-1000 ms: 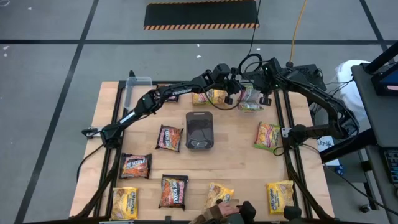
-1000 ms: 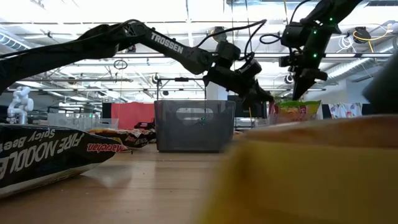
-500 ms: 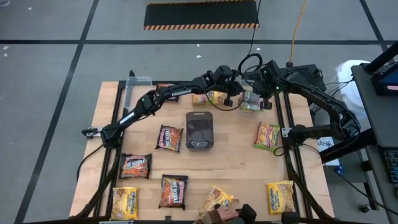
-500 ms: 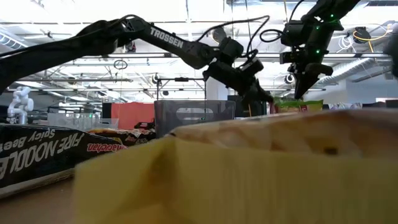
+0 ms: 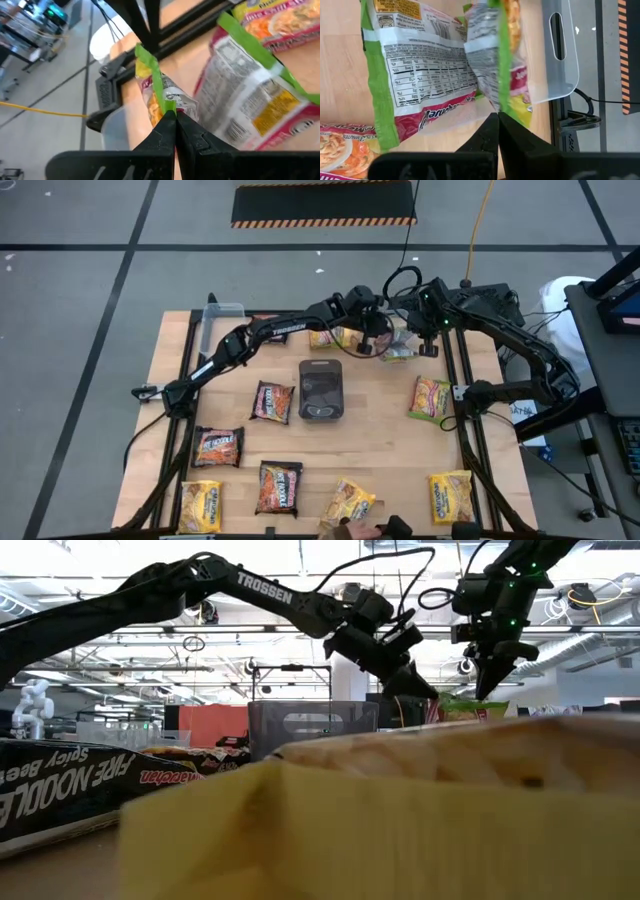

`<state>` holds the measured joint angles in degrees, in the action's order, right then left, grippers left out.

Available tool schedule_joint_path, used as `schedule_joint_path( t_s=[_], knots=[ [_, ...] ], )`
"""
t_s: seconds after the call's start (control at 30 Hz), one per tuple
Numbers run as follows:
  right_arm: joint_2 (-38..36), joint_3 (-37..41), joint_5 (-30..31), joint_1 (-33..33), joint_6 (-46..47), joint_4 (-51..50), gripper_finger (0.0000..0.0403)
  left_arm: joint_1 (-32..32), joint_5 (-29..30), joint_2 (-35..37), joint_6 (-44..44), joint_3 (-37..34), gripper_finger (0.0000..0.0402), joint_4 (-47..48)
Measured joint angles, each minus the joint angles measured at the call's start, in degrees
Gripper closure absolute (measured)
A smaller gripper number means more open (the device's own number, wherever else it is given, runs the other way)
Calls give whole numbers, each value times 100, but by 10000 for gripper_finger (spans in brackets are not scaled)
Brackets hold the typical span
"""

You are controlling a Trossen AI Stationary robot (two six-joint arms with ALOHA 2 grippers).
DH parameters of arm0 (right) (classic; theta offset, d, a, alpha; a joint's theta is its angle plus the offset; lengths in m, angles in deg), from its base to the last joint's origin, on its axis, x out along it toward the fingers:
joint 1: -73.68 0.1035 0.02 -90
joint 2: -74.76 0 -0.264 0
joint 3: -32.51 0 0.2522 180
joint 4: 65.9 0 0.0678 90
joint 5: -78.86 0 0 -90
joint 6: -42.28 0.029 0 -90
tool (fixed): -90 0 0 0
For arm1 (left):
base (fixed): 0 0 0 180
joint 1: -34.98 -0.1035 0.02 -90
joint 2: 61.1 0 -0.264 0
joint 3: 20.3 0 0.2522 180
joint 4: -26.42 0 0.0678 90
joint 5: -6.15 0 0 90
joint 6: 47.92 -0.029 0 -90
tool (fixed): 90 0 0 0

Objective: Sort Maruchan noodles
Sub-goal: Adjust the green noodle pack

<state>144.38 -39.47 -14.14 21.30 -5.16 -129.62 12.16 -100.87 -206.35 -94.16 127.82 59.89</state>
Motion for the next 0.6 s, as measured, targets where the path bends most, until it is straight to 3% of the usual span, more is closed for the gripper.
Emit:
schedule_joint_path(
  t_s=[0.4, 0.6],
  knots=[
    [0, 0, 2, 0, -15, 44, 403, 50, -88, 0, 158, 0, 400, 201],
    [0, 0, 271, 0, 326, 267, 403, 47, 352, 0, 511, 2, 389, 107]
  ],
)
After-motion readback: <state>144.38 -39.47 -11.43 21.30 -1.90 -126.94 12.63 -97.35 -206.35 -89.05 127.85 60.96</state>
